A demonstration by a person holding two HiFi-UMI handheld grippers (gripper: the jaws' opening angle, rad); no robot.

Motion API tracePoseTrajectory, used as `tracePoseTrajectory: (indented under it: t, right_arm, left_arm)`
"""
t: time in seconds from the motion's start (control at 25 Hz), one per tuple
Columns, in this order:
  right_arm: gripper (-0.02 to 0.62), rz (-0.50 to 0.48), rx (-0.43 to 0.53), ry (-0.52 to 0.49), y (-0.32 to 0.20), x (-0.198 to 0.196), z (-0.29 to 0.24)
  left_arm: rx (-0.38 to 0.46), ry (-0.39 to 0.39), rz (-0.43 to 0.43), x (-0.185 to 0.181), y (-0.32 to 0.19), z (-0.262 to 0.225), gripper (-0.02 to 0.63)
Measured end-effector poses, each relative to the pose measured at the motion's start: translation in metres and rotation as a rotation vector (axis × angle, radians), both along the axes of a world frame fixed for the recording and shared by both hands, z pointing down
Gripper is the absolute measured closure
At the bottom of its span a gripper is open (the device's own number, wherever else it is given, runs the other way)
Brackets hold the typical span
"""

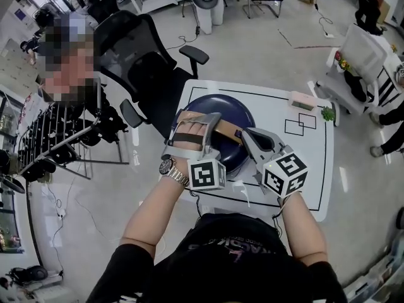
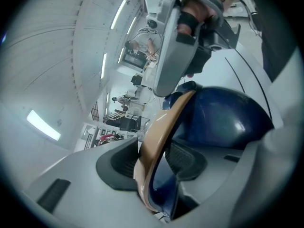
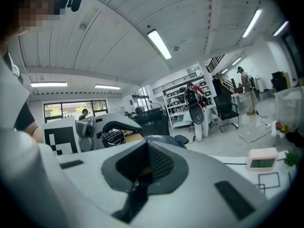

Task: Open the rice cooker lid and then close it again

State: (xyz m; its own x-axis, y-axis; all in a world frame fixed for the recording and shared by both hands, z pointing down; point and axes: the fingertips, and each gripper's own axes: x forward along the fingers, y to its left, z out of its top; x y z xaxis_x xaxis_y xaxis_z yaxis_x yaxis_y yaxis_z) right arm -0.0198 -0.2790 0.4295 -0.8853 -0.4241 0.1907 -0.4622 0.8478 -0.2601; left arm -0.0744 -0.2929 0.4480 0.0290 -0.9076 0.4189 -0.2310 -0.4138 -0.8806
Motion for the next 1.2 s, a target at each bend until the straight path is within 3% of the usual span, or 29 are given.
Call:
tracePoseTrajectory:
  t: [0.2,0.32,0.4,0.6,0.68,0.72,0.92,1.2]
  right_arm:
    - [0.594,-0.021,0.030,0.000,0.000,0.007,-0.003]
    - [0.594,-0.028,0.044,-0.040,-0.003,0.014,-0.012]
    - [0.594,-0.045,0.050,-0.060,-0.003,0.015,-0.019]
    - [0.594,-0.100,0.063,-0.093,0.004,0.008,-0.030]
    - [0.594,-0.121,0.066,-0.110,0.008,0.002,-0.036]
    - [0.594,-0.131,0.069,-0.117,0.011,-0.001,-0.039]
    - [0.594,-0.168,0.088,-0.132,0.035,-0.020,-0.050]
    - [0.594,-0.180,0.100,-0.115,0.093,-0.052,-0.054]
  left_arm:
    - [0.052,0.076,-0.083,-0.005,0.010,-0.006,0.425]
    - [0.075,0.172,-0.157,-0.012,0.023,-0.012,0.426]
    - [0.084,0.285,-0.217,-0.017,0.034,-0.018,0.431]
    - [0.112,0.659,-0.351,-0.031,0.072,-0.029,0.491]
    - [0.127,0.789,-0.390,-0.038,0.086,-0.034,0.568]
    - [0.133,0.847,-0.403,-0.042,0.093,-0.037,0.603]
    - [0.148,1.061,-0.419,-0.056,0.127,-0.048,0.603]
    - [0.098,1.205,-0.385,-0.070,0.184,-0.043,0.603]
